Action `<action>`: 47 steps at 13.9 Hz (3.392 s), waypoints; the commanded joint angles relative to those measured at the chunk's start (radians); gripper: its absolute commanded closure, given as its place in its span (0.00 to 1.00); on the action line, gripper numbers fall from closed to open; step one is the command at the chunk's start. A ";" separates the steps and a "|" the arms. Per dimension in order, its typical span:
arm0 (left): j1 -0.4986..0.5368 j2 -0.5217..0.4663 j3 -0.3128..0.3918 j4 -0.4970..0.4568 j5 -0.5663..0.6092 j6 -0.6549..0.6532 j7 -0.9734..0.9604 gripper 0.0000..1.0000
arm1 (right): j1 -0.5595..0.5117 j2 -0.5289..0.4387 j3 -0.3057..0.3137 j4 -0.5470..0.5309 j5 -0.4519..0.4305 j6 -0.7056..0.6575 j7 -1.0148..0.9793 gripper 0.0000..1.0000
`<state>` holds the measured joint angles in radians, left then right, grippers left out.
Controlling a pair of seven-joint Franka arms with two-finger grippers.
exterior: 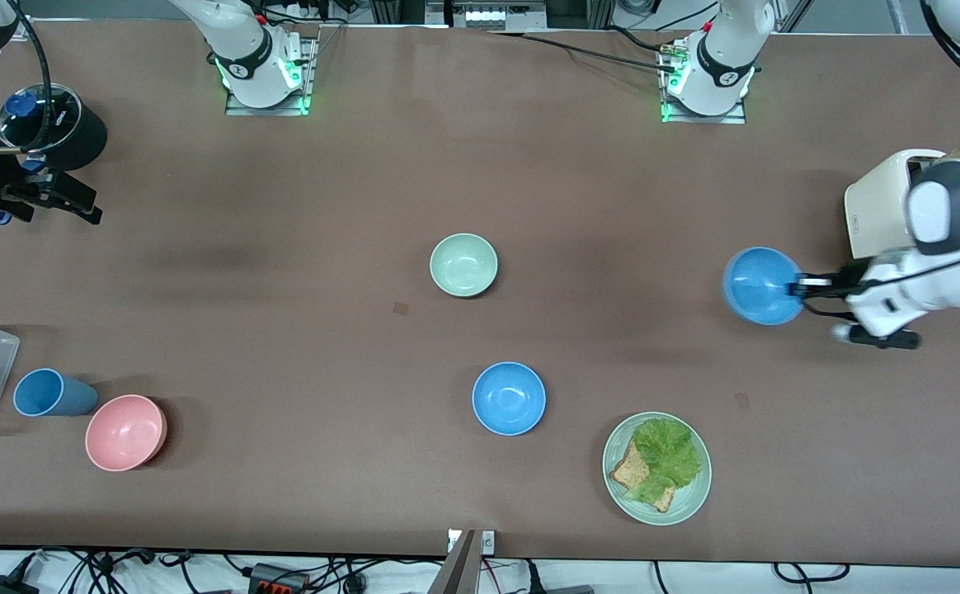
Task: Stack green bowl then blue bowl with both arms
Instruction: 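Lift and carry the blue bowl with the left gripper over the green bowl, then lower the blue bowl into the green bowl with the left gripper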
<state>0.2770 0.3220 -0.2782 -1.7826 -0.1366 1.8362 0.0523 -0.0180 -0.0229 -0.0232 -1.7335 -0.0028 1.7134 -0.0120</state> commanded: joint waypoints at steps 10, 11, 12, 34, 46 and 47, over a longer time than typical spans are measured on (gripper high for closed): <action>-0.251 0.040 -0.322 -0.081 -0.084 0.366 -0.983 1.00 | -0.013 0.001 0.011 0.022 -0.013 -0.020 -0.008 0.00; -0.281 0.039 -0.322 -0.113 -0.084 0.433 -1.037 1.00 | -0.013 0.001 0.011 0.022 -0.013 -0.020 -0.008 0.00; -0.310 0.038 -0.322 -0.145 -0.083 0.495 -1.098 1.00 | -0.011 0.003 0.011 0.022 -0.013 -0.020 -0.008 0.00; -0.464 0.189 -0.300 -0.176 0.065 0.739 -1.358 1.00 | -0.008 0.004 0.014 0.032 -0.013 -0.020 0.006 0.00; -0.489 0.238 -0.297 -0.141 0.103 0.761 -1.378 1.00 | -0.013 0.005 0.012 0.032 -0.012 -0.015 0.007 0.00; -0.490 0.239 -0.297 -0.141 0.109 0.761 -1.379 1.00 | -0.013 0.005 0.012 0.032 -0.013 -0.018 0.007 0.00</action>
<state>-0.1959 0.5413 -0.5878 -1.9502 -0.0644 2.5927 -1.3061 -0.0234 -0.0226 -0.0183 -1.7211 -0.0029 1.7120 -0.0105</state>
